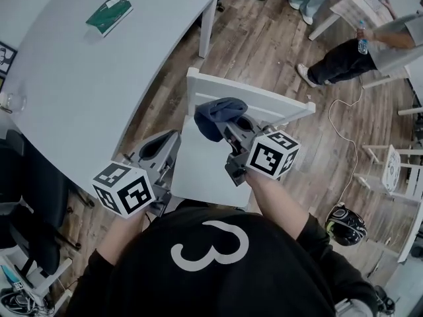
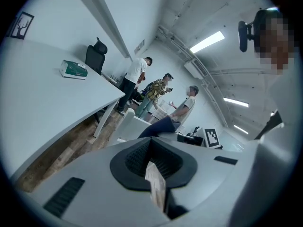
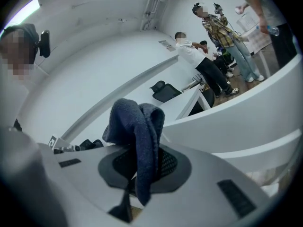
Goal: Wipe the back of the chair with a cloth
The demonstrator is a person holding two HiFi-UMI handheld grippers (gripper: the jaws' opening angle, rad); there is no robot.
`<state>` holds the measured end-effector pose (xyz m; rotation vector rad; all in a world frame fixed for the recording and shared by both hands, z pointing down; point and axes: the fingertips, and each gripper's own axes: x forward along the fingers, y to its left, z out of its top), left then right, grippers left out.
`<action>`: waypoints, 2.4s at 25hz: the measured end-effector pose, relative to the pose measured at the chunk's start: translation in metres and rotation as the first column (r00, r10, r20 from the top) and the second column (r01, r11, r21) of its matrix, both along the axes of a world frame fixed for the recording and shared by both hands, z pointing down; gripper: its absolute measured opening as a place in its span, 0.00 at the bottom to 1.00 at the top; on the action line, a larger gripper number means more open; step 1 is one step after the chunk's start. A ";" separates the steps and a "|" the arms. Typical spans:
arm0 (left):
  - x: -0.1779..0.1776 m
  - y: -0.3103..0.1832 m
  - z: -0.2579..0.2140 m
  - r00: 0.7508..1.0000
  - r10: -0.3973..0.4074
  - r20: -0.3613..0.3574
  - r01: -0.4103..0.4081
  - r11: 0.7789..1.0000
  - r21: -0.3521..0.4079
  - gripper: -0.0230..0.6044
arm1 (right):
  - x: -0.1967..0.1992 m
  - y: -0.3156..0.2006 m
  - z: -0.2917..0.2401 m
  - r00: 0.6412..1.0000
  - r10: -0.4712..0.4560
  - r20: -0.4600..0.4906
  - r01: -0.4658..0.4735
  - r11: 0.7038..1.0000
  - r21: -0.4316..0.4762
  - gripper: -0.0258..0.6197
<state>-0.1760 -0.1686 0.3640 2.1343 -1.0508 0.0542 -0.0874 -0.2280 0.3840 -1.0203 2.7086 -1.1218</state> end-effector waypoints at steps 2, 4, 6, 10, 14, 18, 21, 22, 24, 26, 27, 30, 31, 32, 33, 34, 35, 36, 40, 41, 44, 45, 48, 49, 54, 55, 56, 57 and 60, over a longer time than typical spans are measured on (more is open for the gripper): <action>-0.004 -0.003 0.001 1.000 0.003 -0.003 -0.003 1.000 -0.003 0.06 | -0.005 -0.010 0.008 0.999 0.027 -0.034 -0.027 1.000 0.004 0.12; -0.008 -0.005 0.001 1.000 0.003 -0.003 -0.003 1.000 -0.003 0.06 | -0.009 -0.020 0.016 0.997 0.054 -0.063 -0.054 0.999 0.008 0.12; -0.014 -0.006 0.002 1.000 -0.001 -0.004 0.001 1.000 -0.005 0.06 | -0.011 -0.029 0.023 0.993 0.081 -0.089 -0.080 0.997 0.013 0.12; -0.022 -0.006 0.006 1.000 -0.009 -0.007 0.009 1.000 -0.014 0.06 | -0.013 -0.043 0.035 0.983 0.127 -0.137 -0.125 0.992 0.022 0.12; -0.028 -0.005 0.013 1.000 -0.009 -0.012 0.009 1.000 -0.030 0.06 | -0.017 -0.052 0.044 0.973 0.156 -0.172 -0.154 0.988 0.026 0.12; -0.034 -0.006 0.016 1.000 -0.014 -0.015 0.014 0.999 -0.035 0.06 | -0.023 -0.060 0.050 0.962 0.182 -0.206 -0.178 0.983 0.040 0.12; -0.040 -0.006 0.018 1.000 -0.020 -0.018 0.019 0.999 -0.040 0.06 | -0.026 -0.066 0.052 0.952 0.201 -0.232 -0.194 0.979 0.055 0.12; -0.041 -0.006 0.019 1.000 -0.022 -0.019 0.021 0.999 -0.042 0.06 | -0.027 -0.067 0.053 0.949 0.205 -0.240 -0.197 0.979 0.060 0.12; -0.043 -0.005 0.021 0.999 -0.025 -0.020 0.024 0.999 -0.045 0.06 | -0.028 -0.066 0.055 0.944 0.210 -0.254 -0.199 0.978 0.069 0.12; -0.043 -0.005 0.021 0.999 -0.025 -0.021 0.024 0.999 -0.045 0.06 | -0.028 -0.065 0.055 0.940 0.216 -0.263 -0.204 0.976 0.076 0.12; -0.043 -0.005 0.021 0.999 -0.025 -0.021 0.024 0.999 -0.045 0.06 | -0.027 -0.065 0.054 0.938 0.221 -0.267 -0.207 0.975 0.080 0.12; -0.041 -0.006 0.022 1.000 -0.021 -0.023 0.020 0.999 -0.047 0.06 | -0.027 -0.065 0.054 0.930 0.237 -0.282 -0.219 0.971 0.095 0.12; -0.040 -0.007 0.022 1.000 -0.018 -0.023 0.017 0.999 -0.048 0.06 | -0.027 -0.065 0.054 0.928 0.241 -0.284 -0.222 0.970 0.098 0.12; -0.039 -0.007 0.022 1.000 -0.015 -0.023 0.014 0.999 -0.048 0.06 | -0.027 -0.065 0.054 0.927 0.244 -0.287 -0.224 0.969 0.101 0.12; -0.037 -0.008 0.023 1.000 -0.011 -0.023 0.010 0.999 -0.049 0.06 | -0.027 -0.066 0.054 0.925 0.245 -0.289 -0.225 0.969 0.102 0.12; -0.035 -0.008 0.024 1.000 -0.007 -0.022 0.006 0.999 -0.049 0.06 | -0.026 -0.066 0.055 0.924 0.247 -0.293 -0.226 0.969 0.103 0.12; -0.033 -0.009 0.024 1.000 -0.003 -0.022 0.002 0.999 -0.050 0.06 | -0.024 -0.066 0.056 0.922 0.249 -0.297 -0.228 0.968 0.104 0.12; -0.031 -0.009 0.024 1.000 0.002 -0.021 -0.003 0.999 -0.050 0.06 | -0.021 -0.066 0.056 0.920 0.251 -0.302 -0.230 0.967 0.105 0.12; -0.021 -0.011 0.024 1.000 0.022 -0.020 -0.023 0.998 -0.052 0.06 | -0.007 -0.064 0.056 0.913 0.266 -0.308 -0.246 0.964 0.104 0.12; -0.018 -0.011 0.024 0.999 0.028 -0.019 -0.029 0.998 -0.051 0.06 | -0.003 -0.063 0.055 0.912 0.271 -0.307 -0.250 0.963 0.104 0.12; -0.005 -0.011 0.022 0.999 0.047 -0.016 -0.047 0.998 -0.047 0.06 | 0.012 -0.060 0.054 0.908 0.288 -0.306 -0.268 0.958 0.106 0.12; -0.001 -0.011 0.021 0.998 0.054 -0.015 -0.054 0.998 -0.045 0.06 | 0.018 -0.059 0.054 0.905 0.295 -0.306 -0.276 0.955 0.106 0.12; 0.014 -0.010 0.019 0.997 0.076 -0.013 -0.077 0.996 -0.040 0.06 | 0.039 -0.056 0.054 0.895 0.320 -0.311 -0.302 0.947 0.106 0.12; 0.019 -0.009 0.019 0.997 0.083 -0.012 -0.083 0.996 -0.039 0.06 | 0.046 -0.054 0.054 0.892 0.329 -0.311 -0.311 0.944 0.106 0.12; 0.047 -0.003 0.017 0.994 0.113 -0.005 -0.113 0.993 -0.040 0.06 | 0.087 -0.048 0.053 0.876 0.370 -0.309 -0.354 0.929 0.108 0.12; 0.052 -0.002 0.017 0.993 0.118 -0.005 -0.118 0.992 -0.040 0.06 | 0.096 -0.047 0.053 0.873 0.378 -0.309 -0.363 0.926 0.107 0.12; 0.058 -0.001 0.017 0.992 0.123 -0.005 -0.124 0.992 -0.040 0.06 | 0.105 -0.045 0.054 0.869 0.385 -0.310 -0.371 0.923 0.107 0.12; 0.064 0.001 0.016 0.992 0.128 -0.004 -0.128 0.991 -0.039 0.06 | 0.114 -0.044 0.054 0.865 0.392 -0.313 -0.378 0.920 0.107 0.12; 0.081 0.006 0.014 0.990 0.143 0.001 -0.142 0.989 -0.037 0.06 | 0.144 -0.038 0.056 0.850 0.416 -0.323 -0.405 0.908 0.105 0.12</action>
